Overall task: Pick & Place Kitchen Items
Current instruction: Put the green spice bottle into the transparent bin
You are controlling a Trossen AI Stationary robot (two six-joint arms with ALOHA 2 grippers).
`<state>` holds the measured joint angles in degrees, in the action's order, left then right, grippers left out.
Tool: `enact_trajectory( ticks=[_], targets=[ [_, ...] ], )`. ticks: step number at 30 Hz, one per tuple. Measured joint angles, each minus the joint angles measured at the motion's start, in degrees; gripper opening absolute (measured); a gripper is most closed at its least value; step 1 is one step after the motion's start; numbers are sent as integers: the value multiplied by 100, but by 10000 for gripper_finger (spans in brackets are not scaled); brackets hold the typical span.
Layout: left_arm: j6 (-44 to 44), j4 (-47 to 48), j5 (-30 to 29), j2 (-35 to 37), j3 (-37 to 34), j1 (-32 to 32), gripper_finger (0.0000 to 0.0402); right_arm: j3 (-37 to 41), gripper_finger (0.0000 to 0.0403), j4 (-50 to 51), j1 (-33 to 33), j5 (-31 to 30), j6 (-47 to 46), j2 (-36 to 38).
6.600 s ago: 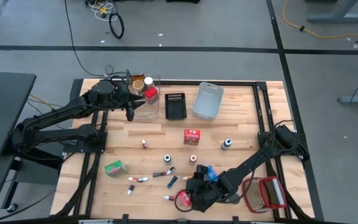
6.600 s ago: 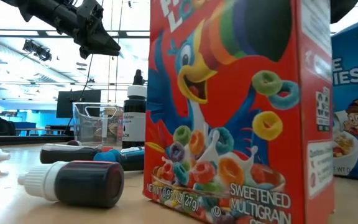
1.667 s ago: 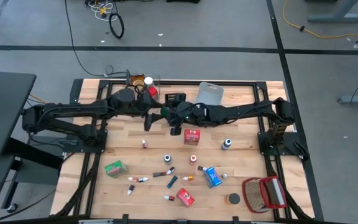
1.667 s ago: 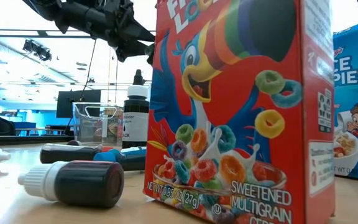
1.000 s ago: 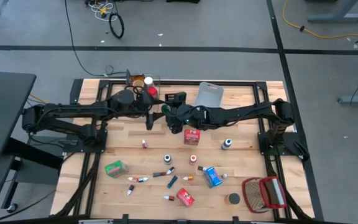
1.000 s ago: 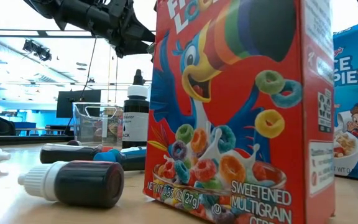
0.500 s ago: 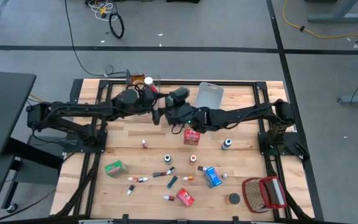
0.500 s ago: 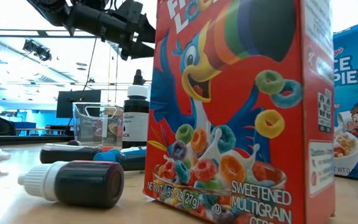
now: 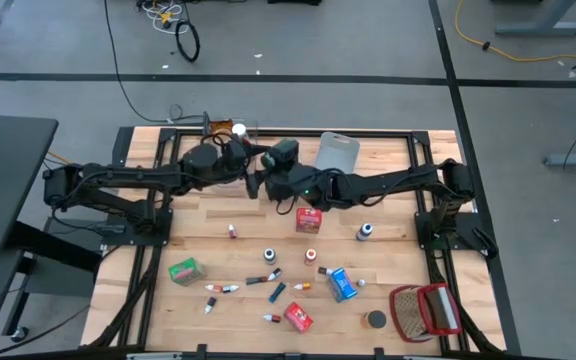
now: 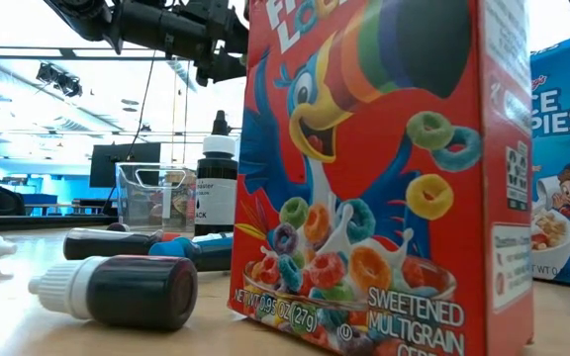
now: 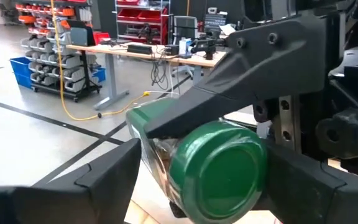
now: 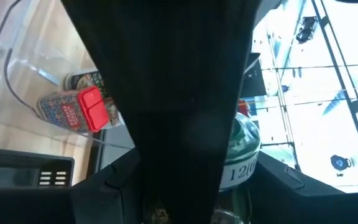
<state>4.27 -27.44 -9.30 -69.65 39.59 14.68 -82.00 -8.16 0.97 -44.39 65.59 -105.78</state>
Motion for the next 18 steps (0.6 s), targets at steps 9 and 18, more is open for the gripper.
enact_trajectory(
  ticks=[9, 18],
  targets=[
    [23, 44, -144, 0, -2, 2, 238, 0, 211, 181, -4, -199, -174, 0],
    [-85, 65, -82, 0, -2, 5, 230, 0, 213, 216, 0, -195, -538, -1]
  ],
)
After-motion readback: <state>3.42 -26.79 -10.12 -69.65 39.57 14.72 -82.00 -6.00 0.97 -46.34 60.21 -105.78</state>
